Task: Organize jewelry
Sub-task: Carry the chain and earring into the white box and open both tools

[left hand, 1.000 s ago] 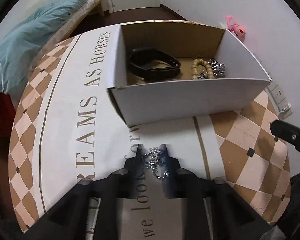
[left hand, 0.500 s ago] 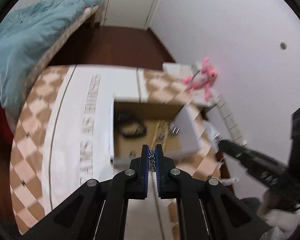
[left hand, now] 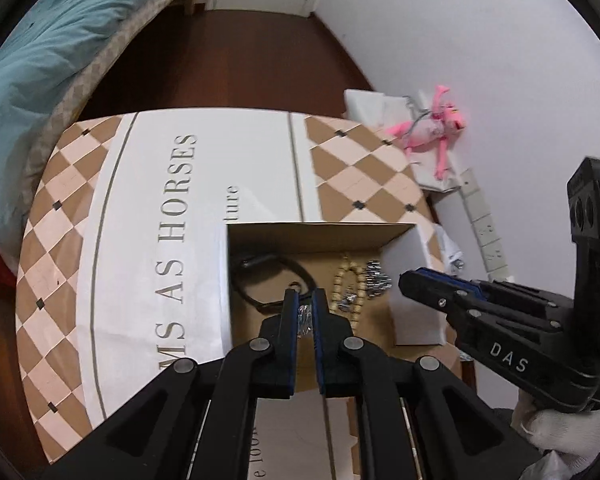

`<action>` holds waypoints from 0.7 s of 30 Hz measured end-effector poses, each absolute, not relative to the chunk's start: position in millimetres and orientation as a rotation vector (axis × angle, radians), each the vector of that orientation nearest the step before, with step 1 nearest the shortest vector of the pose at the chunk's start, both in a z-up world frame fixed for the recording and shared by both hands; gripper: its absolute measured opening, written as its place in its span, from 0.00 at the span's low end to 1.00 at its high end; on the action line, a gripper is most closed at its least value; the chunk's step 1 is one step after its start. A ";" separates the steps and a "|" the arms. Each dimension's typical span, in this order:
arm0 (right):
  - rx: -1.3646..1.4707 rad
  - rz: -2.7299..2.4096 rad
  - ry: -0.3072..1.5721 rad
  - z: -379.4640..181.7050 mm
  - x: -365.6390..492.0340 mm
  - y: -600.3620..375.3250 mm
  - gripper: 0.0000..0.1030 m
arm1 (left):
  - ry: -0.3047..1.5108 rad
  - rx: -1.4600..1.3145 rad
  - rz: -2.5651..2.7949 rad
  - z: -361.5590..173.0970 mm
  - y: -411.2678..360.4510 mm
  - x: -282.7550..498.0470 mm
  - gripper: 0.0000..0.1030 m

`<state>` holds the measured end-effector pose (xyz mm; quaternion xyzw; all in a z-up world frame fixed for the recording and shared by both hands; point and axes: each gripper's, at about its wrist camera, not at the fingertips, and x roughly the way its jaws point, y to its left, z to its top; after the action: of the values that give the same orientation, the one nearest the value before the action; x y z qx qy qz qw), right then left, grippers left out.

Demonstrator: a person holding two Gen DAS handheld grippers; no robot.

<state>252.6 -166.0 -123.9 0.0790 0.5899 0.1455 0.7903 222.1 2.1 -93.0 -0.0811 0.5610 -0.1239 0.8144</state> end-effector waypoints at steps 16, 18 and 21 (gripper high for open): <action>0.212 0.270 1.308 -120.3 273.3 -176.0 0.37 | 1.154 -0.107 -0.019 -81.9 33.2 228.0 0.86; 0.185 0.239 1.301 -119.2 268.1 -178.0 0.47 | 1.151 -0.087 0.001 -84.1 33.9 223.4 0.91; 0.108 0.166 1.288 -118.8 254.2 -178.5 0.73 | 1.136 -0.054 0.019 -87.0 31.4 213.2 1.00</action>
<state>254.2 -178.5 -118.8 0.0505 0.5994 0.0771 0.7951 213.2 31.4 -87.0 -0.0254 0.5378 0.0092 0.8427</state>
